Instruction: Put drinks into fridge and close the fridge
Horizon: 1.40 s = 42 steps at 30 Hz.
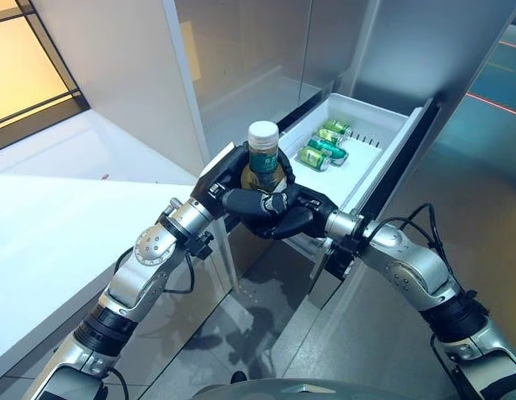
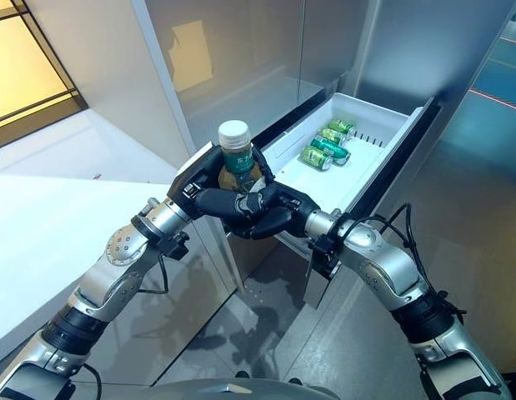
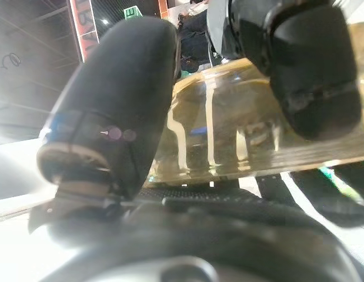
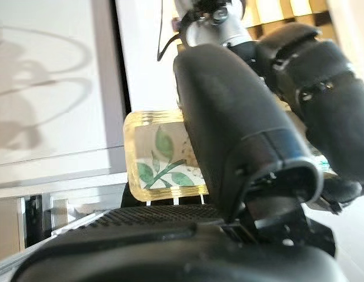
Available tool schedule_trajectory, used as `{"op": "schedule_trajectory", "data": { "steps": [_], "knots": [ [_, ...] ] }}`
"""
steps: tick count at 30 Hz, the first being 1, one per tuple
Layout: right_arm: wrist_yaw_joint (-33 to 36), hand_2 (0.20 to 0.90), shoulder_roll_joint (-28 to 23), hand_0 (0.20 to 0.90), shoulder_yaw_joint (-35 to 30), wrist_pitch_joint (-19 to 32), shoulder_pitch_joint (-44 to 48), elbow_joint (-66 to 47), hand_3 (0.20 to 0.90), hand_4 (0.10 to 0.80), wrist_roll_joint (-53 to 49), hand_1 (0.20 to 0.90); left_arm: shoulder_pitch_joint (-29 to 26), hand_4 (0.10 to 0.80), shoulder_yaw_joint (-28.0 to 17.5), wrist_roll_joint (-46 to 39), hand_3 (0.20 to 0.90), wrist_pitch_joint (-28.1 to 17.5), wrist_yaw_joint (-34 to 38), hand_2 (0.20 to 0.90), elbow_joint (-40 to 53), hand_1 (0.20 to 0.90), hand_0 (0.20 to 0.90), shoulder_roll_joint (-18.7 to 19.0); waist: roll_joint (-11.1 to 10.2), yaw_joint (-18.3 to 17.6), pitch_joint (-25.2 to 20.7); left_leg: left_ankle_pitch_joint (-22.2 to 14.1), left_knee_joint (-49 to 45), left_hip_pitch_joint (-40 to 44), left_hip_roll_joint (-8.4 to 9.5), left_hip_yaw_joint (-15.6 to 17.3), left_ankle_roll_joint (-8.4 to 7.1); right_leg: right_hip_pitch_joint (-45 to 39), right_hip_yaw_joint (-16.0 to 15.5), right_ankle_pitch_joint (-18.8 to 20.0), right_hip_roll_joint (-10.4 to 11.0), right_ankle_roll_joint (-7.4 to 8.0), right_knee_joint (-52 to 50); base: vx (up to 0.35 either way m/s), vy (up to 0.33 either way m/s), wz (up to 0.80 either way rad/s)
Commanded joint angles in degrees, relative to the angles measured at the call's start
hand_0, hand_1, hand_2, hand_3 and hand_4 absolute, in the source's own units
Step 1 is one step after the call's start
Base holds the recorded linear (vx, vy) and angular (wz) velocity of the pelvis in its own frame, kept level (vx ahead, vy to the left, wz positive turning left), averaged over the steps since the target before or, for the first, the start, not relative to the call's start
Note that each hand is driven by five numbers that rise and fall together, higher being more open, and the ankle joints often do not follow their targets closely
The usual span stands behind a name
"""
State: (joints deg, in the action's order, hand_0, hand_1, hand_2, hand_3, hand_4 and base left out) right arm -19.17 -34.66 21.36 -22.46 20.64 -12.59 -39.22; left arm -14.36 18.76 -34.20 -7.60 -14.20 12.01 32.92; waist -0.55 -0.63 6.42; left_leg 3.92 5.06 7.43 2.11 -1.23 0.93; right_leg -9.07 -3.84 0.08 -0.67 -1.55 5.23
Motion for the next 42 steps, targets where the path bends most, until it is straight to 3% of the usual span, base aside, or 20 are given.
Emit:
{"op": "schedule_trajectory", "data": {
  "steps": [1,11,13,14,20,25,29,42],
  "knots": [
    [0.76,0.3,4.76,0.3,-0.98,3.58,7.22,-4.9,0.2,0.1,-4.99,0.3,-14.3,0.1,0.62,-5.24,0.2,-15.29,0.26,0.3,4.84,0.3,0.3,-5.48,-2.2,-0.32,-5.97,-3.69,-0.06,-0.11,-0.8,2.02,-0.28,1.61,0.54,2.27,2.27,4.24,-0.33,0.0,0.0,0.0],
    [6.59,0.3,7.1,0.3,-1.1,7.61,8.37,-3.7,0.2,0.1,-4.62,0.3,-14.5,0.1,3.02,-5.18,0.2,-12.85,0.07,0.3,5.71,0.3,0.3,-8.32,-2.32,-0.12,-5.63,-3.82,-0.06,-0.03,-0.75,1.71,-0.17,1.43,0.32,2.34,2.4,4.32,-0.27,0.0,0.0,0.0],
    [7.86,0.3,7.57,0.3,-2.01,9.45,8.87,-3.27,0.2,0.1,-2.56,0.3,-14.11,0.405,3.18,-5.17,0.505,-11.65,0.2,0.561,5.55,0.561,0.561,-8.61,-2.22,0.01,-5.65,-3.83,-0.06,-0.08,-0.78,1.7,-0.19,1.46,0.19,2.39,2.43,4.36,-0.23,0.0,0.0,0.0],
    [8.35,0.3,7.62,0.3,-2.35,10.25,9.14,-3.1,0.2,0.1,-1.79,0.3,-14.01,0.8,3.2,-5.23,0.9,-11.24,0.4,0.9,5.5,0.9,0.9,-8.72,-2.18,0.05,-5.65,-3.85,-0.06,-0.09,-0.76,1.65,-0.18,1.48,0.14,2.37,2.44,4.38,-0.23,0.0,0.0,0.0],
    [13.25,0.3,6.74,0.3,-5.38,13.08,12.9,-1.98,0.2,0.1,1.76,0.3,-13.11,0.8,2.66,-6.31,0.9,-10.49,1.9,0.9,4.4,0.9,0.9,-9.45,-2.14,0.47,-5.56,-3.93,-0.06,-0.02,-0.74,1.39,-0.19,1.41,-0.11,2.36,2.42,4.28,-0.23,0.0,0.0,0.0],
    [16.52,0.3,4.16,0.3,-8.23,13.91,16.28,-0.11,0.2,0.1,5.3,0.3,-12.59,0.8,0.88,-3.51,0.9,-13.83,7.1,0.9,4.05,0.9,0.9,-9.96,-2.38,0.83,-5.67,-3.95,-0.06,-0.11,-0.68,0.85,-0.27,1.34,-0.34,2.16,2.36,4.17,-0.26,0.0,0.0,0.0],
    [18.48,0.3,3.0,0.3,-9.82,14.17,18.19,1.97,0.2,0.1,5.97,0.3,-12.41,0.8,-0.58,-7.71,0.9,-13.45,6.85,0.9,3.7,0.9,0.9,-10.49,-2.66,1.02,-5.7,-3.96,-0.06,-0.07,-0.67,0.39,-0.37,1.25,-0.54,2.05,2.29,4.0,-0.32,0.003,-0.013,0.04],
    [28.32,0.3,1.0,0.3,-13.37,17.57,22.3,9.63,0.2,0.1,10.6,0.3,-7.0,0.8,-1.52,-32.25,0.9,-0.89,-2.5,0.9,1.86,0.9,0.9,-16.57,-2.81,2.11,-5.26,-4.11,-0.06,0.64,-0.66,-0.83,-0.41,0.44,-1.29,1.62,2.29,3.36,-0.6,0.007,-0.005,0.02]
  ]
}}
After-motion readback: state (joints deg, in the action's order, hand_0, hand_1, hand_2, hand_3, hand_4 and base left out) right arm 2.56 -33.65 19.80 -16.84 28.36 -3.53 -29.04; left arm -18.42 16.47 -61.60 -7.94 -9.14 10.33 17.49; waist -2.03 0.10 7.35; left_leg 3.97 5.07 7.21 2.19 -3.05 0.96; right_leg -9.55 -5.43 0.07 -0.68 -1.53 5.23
